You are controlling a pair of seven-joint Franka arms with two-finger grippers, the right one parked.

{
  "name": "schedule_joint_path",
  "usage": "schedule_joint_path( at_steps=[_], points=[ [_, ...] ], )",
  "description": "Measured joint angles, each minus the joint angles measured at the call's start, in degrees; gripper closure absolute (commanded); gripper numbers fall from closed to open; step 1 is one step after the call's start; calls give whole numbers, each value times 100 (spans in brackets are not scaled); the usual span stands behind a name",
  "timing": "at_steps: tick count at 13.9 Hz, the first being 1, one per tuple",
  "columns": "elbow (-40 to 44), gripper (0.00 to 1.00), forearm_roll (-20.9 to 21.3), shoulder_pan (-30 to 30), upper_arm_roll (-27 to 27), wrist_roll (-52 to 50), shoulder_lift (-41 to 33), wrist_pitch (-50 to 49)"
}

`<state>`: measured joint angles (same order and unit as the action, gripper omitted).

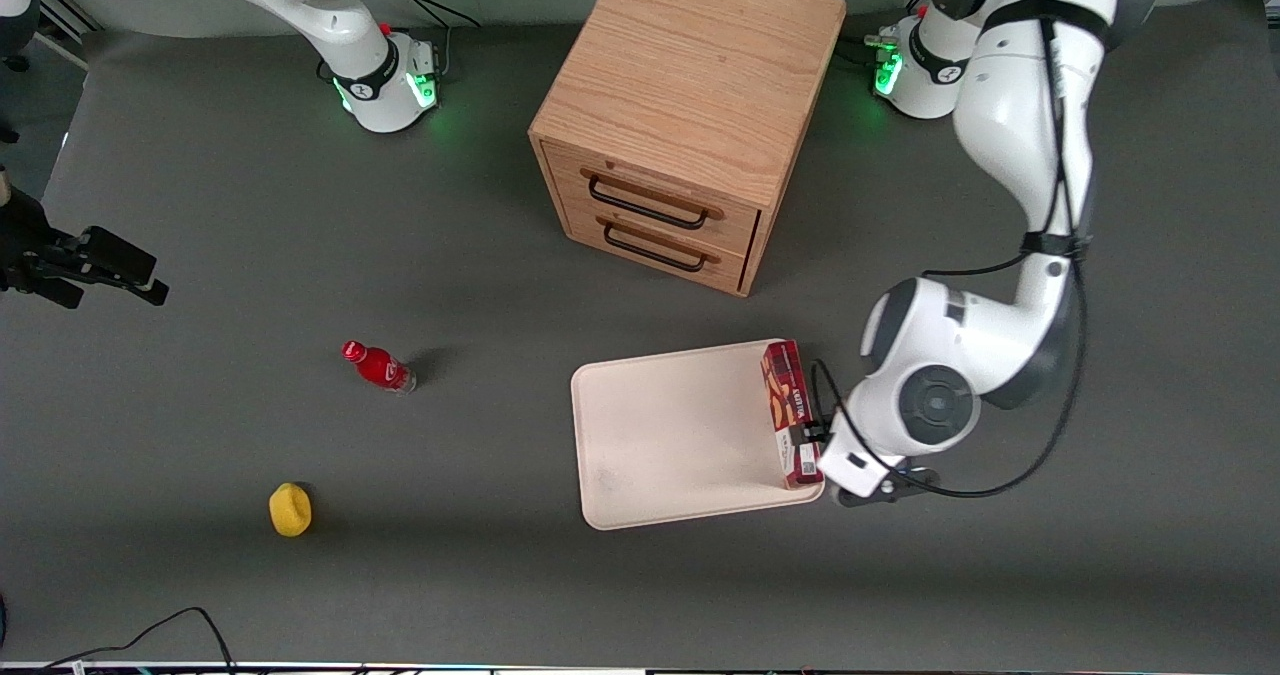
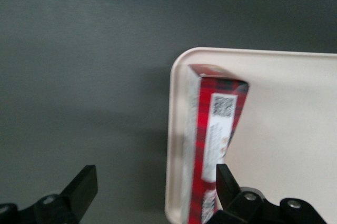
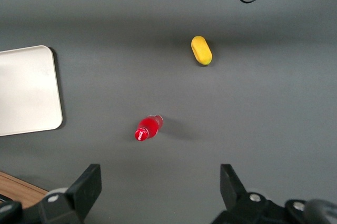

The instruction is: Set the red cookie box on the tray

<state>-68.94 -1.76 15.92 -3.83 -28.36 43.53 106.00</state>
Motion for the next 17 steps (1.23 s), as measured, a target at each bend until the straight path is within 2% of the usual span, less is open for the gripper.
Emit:
schedule_joint_path(
  at_steps=[3, 6, 8, 13, 17],
  points=[
    [60, 0, -317, -512, 17, 1039, -635, -808],
    [-41, 0, -235, -927, 68, 1586, -1298, -1561],
    [-450, 0, -72, -1111, 90, 1832, -1730, -1500],
    [-1711, 0, 0, -1962, 135, 3215, -2944, -1055],
    [-2281, 0, 320, -2080, 120, 3329, -3807, -891]
  ],
)
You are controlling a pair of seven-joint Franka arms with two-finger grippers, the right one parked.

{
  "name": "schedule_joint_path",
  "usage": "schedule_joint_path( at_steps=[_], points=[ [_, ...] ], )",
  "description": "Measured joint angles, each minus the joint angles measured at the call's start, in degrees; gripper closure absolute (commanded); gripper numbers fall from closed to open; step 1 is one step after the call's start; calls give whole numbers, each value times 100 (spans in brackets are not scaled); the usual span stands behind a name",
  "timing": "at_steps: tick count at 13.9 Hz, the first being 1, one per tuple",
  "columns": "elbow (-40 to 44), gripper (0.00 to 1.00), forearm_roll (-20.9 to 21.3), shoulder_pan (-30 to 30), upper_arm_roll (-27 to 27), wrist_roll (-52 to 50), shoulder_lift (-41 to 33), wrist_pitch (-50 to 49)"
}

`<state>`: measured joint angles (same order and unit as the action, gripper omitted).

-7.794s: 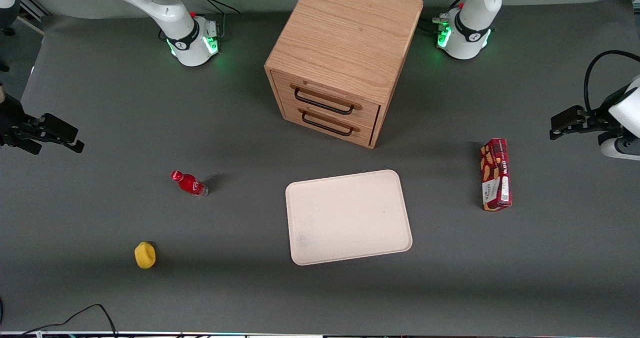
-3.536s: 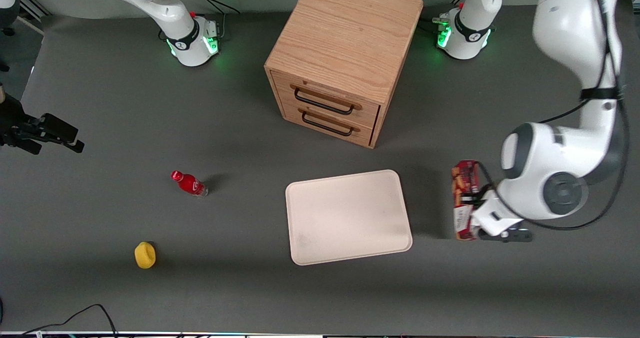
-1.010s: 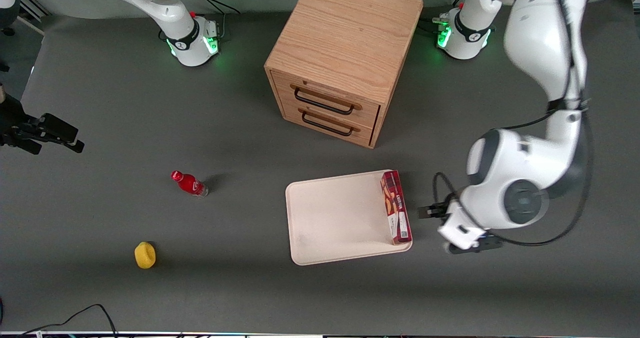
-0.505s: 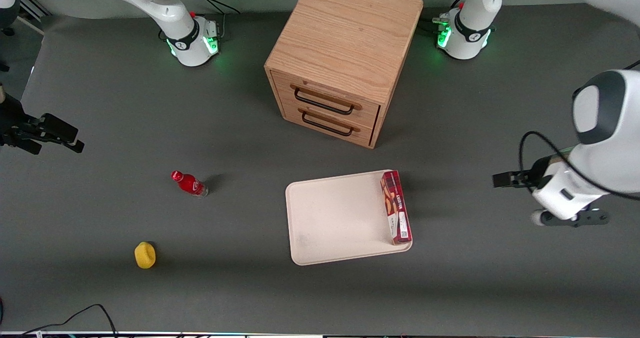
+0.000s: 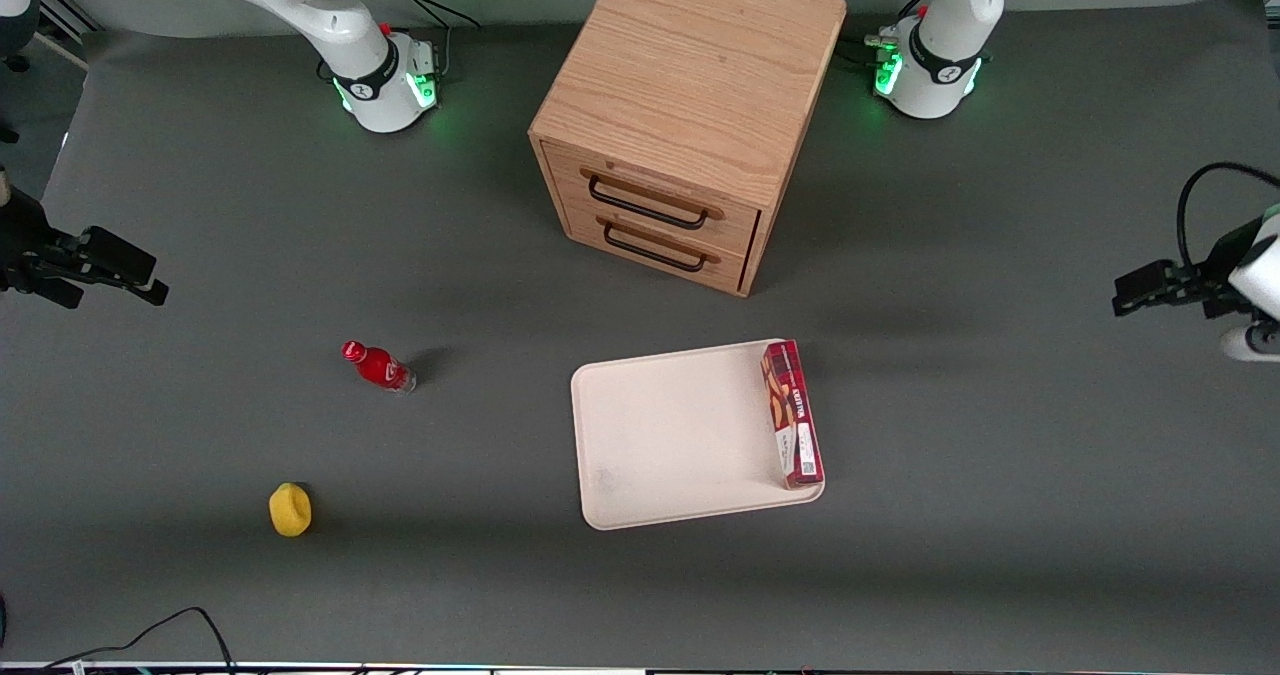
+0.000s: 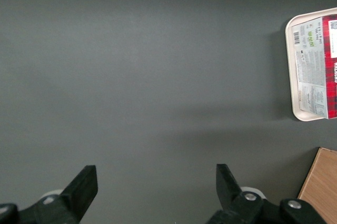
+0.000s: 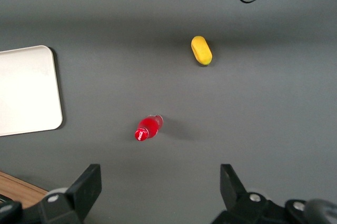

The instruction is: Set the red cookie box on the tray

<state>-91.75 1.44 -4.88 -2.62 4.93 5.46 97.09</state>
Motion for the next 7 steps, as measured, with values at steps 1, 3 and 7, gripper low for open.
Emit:
schedule_joint_path(
  at_steps=[1, 3, 7],
  points=[
    [-57, 0, 12, 3, -6, 0, -138, -1],
    [-135, 0, 17, 4, -15, 0, -250, -2],
    [-180, 0, 17, 21, -50, 0, -180, 22]
  ],
)
